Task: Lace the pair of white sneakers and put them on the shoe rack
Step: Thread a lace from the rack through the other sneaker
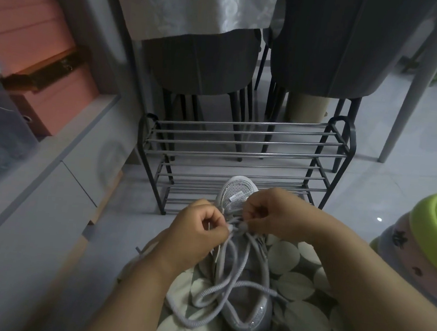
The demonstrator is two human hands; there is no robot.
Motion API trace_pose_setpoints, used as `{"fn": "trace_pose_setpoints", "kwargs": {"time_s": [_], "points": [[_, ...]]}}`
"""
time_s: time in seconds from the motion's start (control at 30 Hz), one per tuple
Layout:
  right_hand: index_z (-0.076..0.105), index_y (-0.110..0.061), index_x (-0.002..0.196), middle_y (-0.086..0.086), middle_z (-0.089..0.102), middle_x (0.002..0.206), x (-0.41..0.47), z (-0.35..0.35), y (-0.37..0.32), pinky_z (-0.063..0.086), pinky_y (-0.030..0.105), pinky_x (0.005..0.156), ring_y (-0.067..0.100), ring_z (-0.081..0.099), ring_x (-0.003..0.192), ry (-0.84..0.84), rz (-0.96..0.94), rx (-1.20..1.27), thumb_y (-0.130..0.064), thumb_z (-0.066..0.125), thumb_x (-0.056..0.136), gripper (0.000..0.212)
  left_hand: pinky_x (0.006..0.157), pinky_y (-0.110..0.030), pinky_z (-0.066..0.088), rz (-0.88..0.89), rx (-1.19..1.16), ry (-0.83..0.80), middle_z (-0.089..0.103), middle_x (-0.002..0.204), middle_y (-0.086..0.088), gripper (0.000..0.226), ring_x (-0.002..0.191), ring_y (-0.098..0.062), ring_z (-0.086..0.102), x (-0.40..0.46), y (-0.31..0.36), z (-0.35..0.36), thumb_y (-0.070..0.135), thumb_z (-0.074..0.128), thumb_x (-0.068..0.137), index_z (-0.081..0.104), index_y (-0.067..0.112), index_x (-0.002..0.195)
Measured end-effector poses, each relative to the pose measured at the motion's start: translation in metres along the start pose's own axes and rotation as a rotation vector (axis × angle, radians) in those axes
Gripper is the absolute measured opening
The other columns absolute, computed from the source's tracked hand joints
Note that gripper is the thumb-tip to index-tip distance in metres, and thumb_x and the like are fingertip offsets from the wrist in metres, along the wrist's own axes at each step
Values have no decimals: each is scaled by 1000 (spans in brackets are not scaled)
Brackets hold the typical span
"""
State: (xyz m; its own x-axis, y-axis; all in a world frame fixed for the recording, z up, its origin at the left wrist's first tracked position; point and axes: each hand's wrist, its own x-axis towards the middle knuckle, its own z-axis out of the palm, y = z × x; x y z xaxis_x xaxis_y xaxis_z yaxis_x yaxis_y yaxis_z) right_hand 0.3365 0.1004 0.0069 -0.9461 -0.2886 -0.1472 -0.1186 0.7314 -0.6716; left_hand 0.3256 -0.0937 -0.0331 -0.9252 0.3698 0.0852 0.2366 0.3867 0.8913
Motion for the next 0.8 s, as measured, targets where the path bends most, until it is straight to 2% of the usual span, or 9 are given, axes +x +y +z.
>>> {"fn": "trace_pose_setpoints", "kwargs": {"time_s": [0.13,0.3,0.4,0.57,0.67,0.73,0.8], "points": [[69,-26,76,-13,61,62,-3,-5,5,38,14,53,-3,47,53,-10,9,61,-27,74,80,7,63,-12,37,76,125,-3,49,76,13,24,61,-1,43,-3,2,-1,9,70,76,55,21,61],[65,-26,73,-17,57,56,-2,-4,3,36,12,49,-3,46,50,29,-4,23,-25,77,77,13,70,-9,37,88,116,-39,48,87,9,25,73,-1,46,-5,3,0,24,79,73,56,20,64],[62,-29,70,-22,56,53,-2,-4,4,35,11,48,-4,46,48,13,-1,18,-27,77,77,16,74,-12,38,61,110,-22,48,89,9,25,78,-2,48,-4,1,1,24,80,71,56,22,62],[60,-27,68,-17,51,53,-1,-4,6,33,12,50,-1,42,49,-75,-49,-31,-30,72,81,18,79,-19,36,10,87,22,48,87,14,22,81,0,47,-2,-3,0,26,74,67,55,24,56],[63,-26,67,-14,56,59,-9,-12,15,38,16,58,0,47,57,-117,-75,181,-21,72,80,17,79,-18,35,16,102,64,48,87,13,30,83,0,47,-3,-4,-1,16,78,69,55,26,52],[64,-23,65,-7,56,63,-17,-22,27,40,19,64,8,49,62,-43,-99,407,-13,67,72,13,79,-18,35,20,104,101,48,86,12,24,84,-1,48,-3,-5,-3,24,75,63,55,28,50],[62,-19,62,1,54,63,-23,-31,36,41,25,67,14,50,64,14,-87,502,-14,65,65,7,79,-18,35,14,101,108,48,86,12,20,83,-1,48,-2,-5,-4,28,74,61,57,29,51]]}}
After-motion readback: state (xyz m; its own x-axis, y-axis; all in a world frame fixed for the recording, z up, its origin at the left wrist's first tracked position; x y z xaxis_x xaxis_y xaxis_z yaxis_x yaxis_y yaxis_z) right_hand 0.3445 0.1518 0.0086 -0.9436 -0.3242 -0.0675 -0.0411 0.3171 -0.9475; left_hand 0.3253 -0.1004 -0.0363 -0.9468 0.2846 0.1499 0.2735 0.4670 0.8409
